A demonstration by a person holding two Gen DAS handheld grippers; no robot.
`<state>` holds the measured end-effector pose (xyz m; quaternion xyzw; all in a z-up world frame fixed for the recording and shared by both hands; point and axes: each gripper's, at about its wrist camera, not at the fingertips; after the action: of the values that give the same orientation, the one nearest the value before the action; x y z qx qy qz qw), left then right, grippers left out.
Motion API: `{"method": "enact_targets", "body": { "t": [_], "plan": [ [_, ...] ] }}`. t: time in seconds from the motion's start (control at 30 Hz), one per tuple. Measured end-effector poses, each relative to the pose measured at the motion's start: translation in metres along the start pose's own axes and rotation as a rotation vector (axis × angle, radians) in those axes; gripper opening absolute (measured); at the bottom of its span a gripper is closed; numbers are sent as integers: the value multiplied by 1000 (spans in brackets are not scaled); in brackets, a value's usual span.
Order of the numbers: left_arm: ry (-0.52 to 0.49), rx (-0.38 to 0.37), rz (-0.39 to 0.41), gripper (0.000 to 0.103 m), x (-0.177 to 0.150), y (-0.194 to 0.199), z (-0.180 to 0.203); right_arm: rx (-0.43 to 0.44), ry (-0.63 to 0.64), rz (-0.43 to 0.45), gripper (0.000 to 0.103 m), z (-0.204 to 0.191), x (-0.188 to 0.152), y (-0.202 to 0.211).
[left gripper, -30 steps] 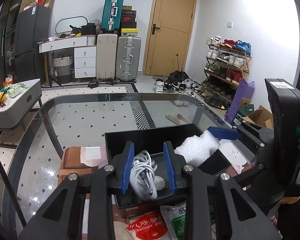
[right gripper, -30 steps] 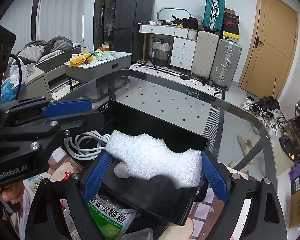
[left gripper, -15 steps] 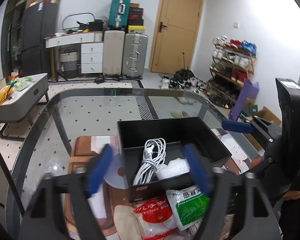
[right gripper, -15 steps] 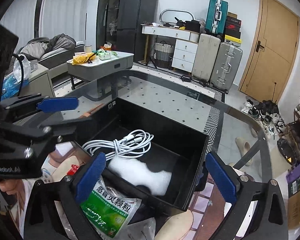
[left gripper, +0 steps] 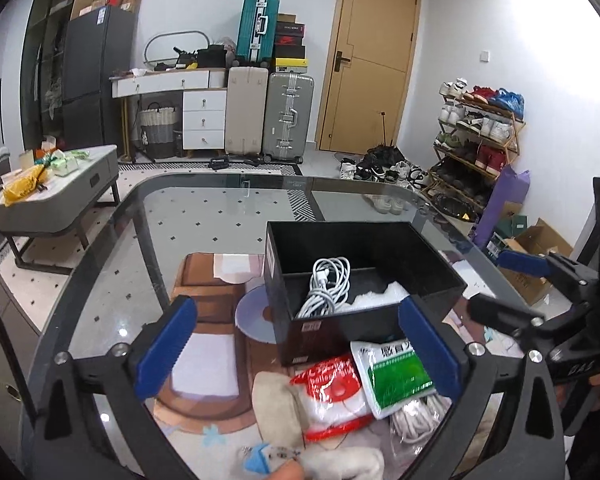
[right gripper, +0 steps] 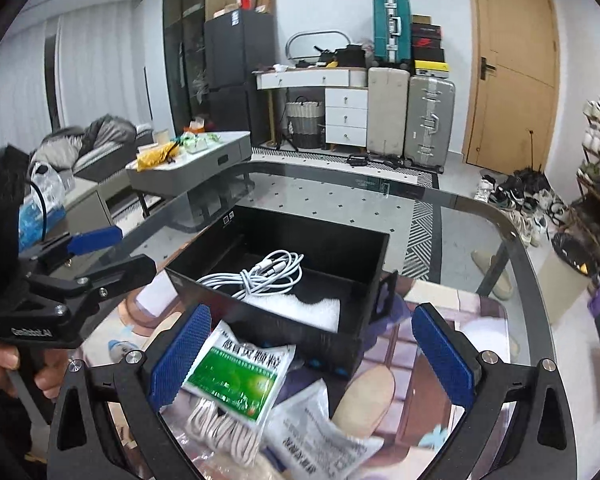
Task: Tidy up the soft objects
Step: 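Withdraw both tools from the box back toward the pile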
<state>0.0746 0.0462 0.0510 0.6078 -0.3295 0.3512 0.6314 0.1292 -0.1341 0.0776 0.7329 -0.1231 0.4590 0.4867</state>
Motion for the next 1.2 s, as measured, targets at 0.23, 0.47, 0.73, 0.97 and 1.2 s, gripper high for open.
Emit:
{"method": "enact_targets", "body": {
  "t": [0.23, 0.47, 0.73, 0.97, 1.2],
  "plan": [
    [-38, 25, -8, 103, -14, 13, 9, -11, -68, 3, 102, 10, -23, 23],
    [-48, 24, -30, 103, -30, 23, 9, -34, -89, -15, 102, 14, -43, 41],
    [-63, 33, -52, 103, -43, 31, 10, -5, -91, -60, 102, 13, -59, 41],
    [-88, 39, -56, 103, -53, 35, 14, 6, -71, -125, 102, 12, -73, 35],
    [-68, 19, -115, 103, -65, 27, 15, 31, -38, -210, 102, 9, -92, 27]
  ]
}}
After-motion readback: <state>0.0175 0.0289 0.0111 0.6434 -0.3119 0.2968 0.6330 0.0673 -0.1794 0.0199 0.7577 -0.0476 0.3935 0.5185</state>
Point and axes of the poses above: each gripper's, at about its wrist camera, not at the fingertips, and y roughly against the way its jaws point, z to its right, x to its top, and after that the axes turned 6 degrees about -y, right-handed
